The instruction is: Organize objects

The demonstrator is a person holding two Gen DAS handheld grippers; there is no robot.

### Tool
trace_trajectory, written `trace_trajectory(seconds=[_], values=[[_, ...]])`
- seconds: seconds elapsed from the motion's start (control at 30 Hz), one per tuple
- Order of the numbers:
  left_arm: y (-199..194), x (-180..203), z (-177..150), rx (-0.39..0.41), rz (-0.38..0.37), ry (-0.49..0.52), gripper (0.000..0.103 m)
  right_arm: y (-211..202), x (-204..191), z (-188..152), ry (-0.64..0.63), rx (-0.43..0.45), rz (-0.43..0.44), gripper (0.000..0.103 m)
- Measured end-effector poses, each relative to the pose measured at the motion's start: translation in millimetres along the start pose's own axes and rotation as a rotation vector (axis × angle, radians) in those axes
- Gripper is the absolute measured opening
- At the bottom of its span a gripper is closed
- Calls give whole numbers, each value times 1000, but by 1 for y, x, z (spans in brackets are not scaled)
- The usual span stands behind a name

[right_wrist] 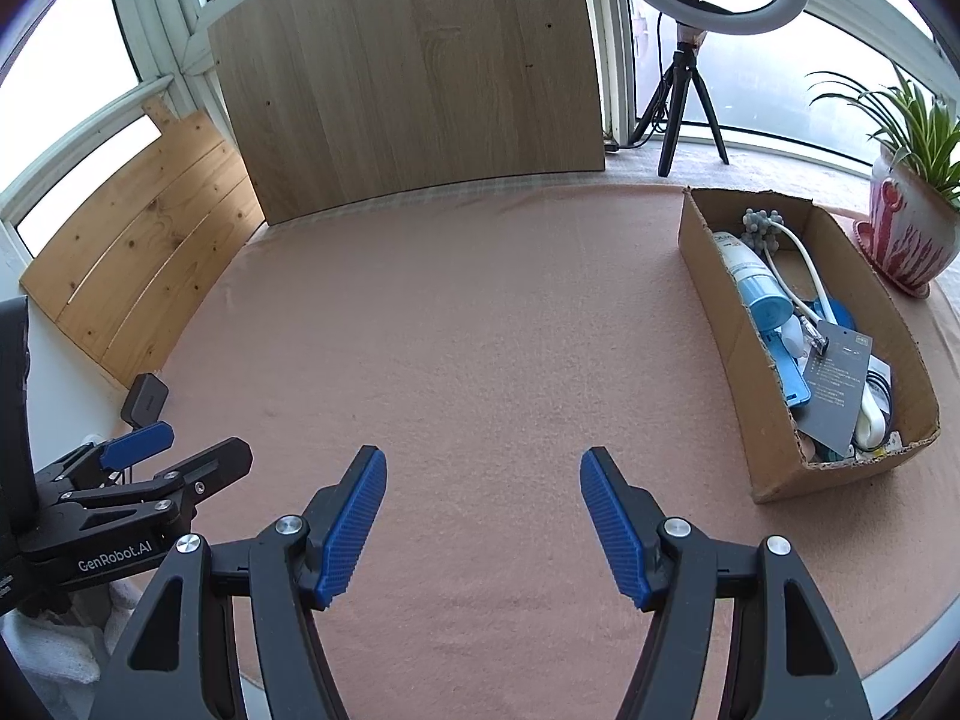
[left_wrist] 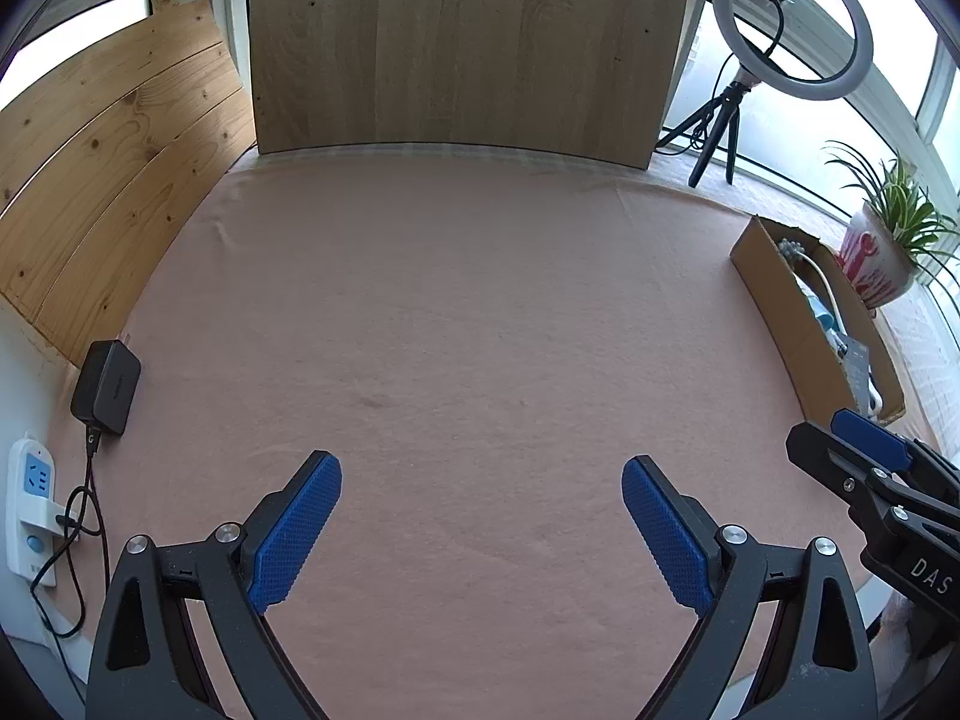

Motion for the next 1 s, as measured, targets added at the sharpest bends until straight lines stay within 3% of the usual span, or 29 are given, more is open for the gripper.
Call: trace_trajectory(seconds=[1.0], values=[[2, 2, 4, -17, 15, 1, 97, 5, 7, 4, 13, -16, -8, 64]])
Point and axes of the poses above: each gripper's, at about its wrist camera, not at the fingertips, and y roughly the way its jaws point, x to its right, z to its top, the point moved 6 cm from there along y, roughly the way its jaws point, and after that the axes turned 11 degrees about y, right-handed, at the moved point
